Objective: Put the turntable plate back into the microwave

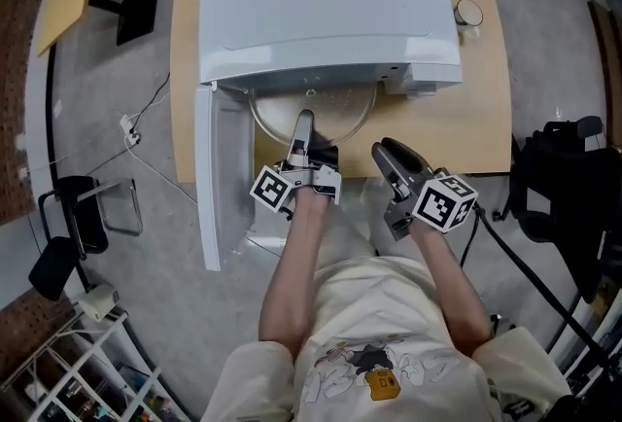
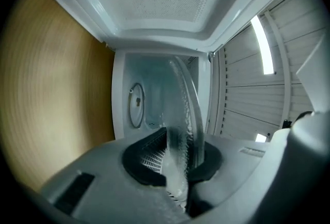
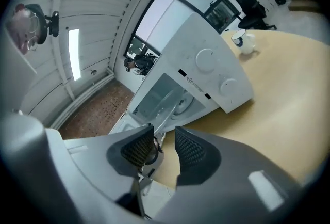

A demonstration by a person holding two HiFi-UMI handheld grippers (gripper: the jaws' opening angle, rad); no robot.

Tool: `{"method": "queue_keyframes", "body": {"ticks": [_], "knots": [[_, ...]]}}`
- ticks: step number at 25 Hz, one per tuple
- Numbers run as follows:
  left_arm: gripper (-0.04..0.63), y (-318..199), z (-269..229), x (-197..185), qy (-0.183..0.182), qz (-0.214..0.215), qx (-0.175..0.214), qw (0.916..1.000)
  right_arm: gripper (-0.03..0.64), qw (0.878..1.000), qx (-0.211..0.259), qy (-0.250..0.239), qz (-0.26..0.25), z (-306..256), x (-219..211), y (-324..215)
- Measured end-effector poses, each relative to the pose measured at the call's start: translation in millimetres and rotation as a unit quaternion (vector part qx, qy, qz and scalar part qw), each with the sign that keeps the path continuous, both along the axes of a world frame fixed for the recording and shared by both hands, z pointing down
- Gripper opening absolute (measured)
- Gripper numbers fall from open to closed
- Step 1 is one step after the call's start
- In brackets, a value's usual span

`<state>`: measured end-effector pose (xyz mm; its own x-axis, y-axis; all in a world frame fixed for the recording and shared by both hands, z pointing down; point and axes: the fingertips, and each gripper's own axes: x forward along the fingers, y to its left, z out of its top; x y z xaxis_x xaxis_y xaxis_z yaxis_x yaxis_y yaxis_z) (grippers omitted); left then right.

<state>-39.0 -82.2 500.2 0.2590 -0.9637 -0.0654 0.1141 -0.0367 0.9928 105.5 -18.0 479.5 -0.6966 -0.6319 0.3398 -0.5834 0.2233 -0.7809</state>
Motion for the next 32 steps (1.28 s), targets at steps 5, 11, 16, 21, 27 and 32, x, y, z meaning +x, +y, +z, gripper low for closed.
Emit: {"method": "queue_keyframes", "body": {"ticks": [5,11,16,21,27,32], "knots": [[0.032,-28.3,18.7,-5.9,-0.003,-0.007,0.002,1.0,0.138,0.999,-0.008,-0.035,0.022,14.6,-13.8,-22.5],[0.032,-46.1,34.3,-6.4,0.005,-0.003,0.002,1.0,0.242,0.964,-0.07,-0.229,0.118,34.5,-33.6,-75.1],[0.032,-51.0,37.4,-6.4,0.006,0.012,0.001,0.9999,0.255,0.962,-0.074,-0.229,0.127,48.2,-44.2,-98.6],[0.032,-51.5,38.0,-5.5,0.008,0.021,0.001,0.9997,0.254,0.957,-0.073,-0.249,0.128,52.9,-54.7,-115.7],[0.032,-57.1,36.4,-6.2,0.009,0.03,0.007,0.9995,0.248,0.954,-0.073,-0.268,0.11,55.9,-74.6,-119.0],[0.032,-67.6,39.0,-9.8,0.003,0.04,0.01,0.9991,0.145,0.954,-0.081,-0.27,0.104,63.6,-84.3,-121.2]]}}
